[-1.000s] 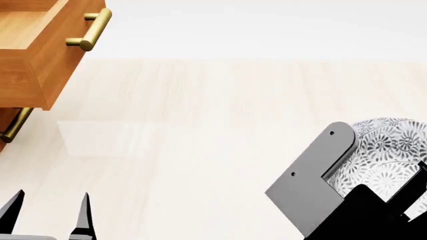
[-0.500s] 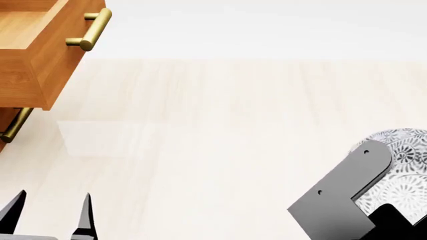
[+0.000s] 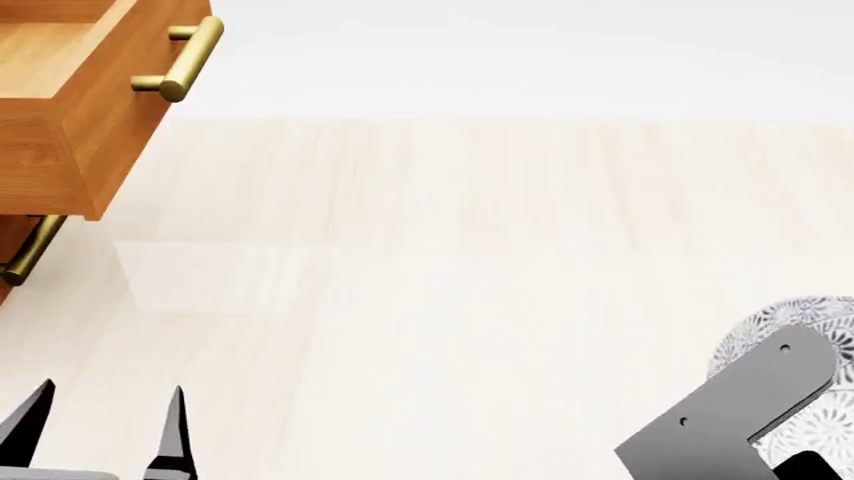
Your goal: Put the bowl on the plate.
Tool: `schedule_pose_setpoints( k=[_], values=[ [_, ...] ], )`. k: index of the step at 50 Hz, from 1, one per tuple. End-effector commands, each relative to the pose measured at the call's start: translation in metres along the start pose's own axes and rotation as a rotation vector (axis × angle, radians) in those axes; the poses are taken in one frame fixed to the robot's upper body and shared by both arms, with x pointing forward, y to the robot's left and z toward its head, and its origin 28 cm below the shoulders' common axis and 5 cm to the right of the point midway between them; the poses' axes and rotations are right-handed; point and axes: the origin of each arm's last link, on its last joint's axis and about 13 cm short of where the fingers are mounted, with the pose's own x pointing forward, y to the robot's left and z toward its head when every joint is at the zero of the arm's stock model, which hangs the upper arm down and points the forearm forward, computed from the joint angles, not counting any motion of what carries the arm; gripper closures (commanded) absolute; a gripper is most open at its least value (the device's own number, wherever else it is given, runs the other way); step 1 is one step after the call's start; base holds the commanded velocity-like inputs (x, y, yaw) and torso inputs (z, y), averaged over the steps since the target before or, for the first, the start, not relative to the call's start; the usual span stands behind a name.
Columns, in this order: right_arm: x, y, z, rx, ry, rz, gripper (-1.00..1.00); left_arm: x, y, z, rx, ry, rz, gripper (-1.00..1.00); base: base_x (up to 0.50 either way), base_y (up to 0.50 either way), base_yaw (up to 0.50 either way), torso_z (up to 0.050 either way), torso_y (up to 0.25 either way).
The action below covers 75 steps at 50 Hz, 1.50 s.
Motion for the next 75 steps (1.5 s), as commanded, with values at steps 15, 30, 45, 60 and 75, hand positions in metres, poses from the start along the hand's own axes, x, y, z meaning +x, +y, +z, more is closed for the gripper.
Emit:
schedule_pose_setpoints(
  k=[15, 30, 45, 60, 75],
  values=[
    [0.005, 0.004, -0.014, 0.061, -0.016, -0.013, 1.0, 0.0, -0.001, 0.0, 0.0, -0.001, -0.002, -1.0, 0.0, 0.0, 0.0, 0.0, 0.0],
    [0.009, 0.004, -0.013, 0.072, -0.03, -0.007, 1.0, -0.001, -0.001, 0.001, 0.0, -0.002, -0.002, -1.0, 0.0, 0.0, 0.0, 0.0, 0.001],
    [0.018, 0.009, -0.023, 0.114, -0.011, 0.016, 1.0, 0.0, -0.001, 0.0, -0.002, -0.003, -0.004, -1.0, 0.0, 0.0, 0.0, 0.0, 0.0],
    [0.023, 0.01, -0.033, 0.159, 0.008, 0.018, 1.0, -0.001, -0.001, 0.001, -0.002, -0.003, -0.004, -1.0, 0.0, 0.0, 0.0, 0.001, 0.001],
    [0.028, 0.006, -0.038, 0.198, 0.024, 0.011, 1.0, -0.001, -0.001, 0.001, -0.003, -0.003, -0.002, -1.0, 0.0, 0.0, 0.0, 0.0, 0.0]
  ],
)
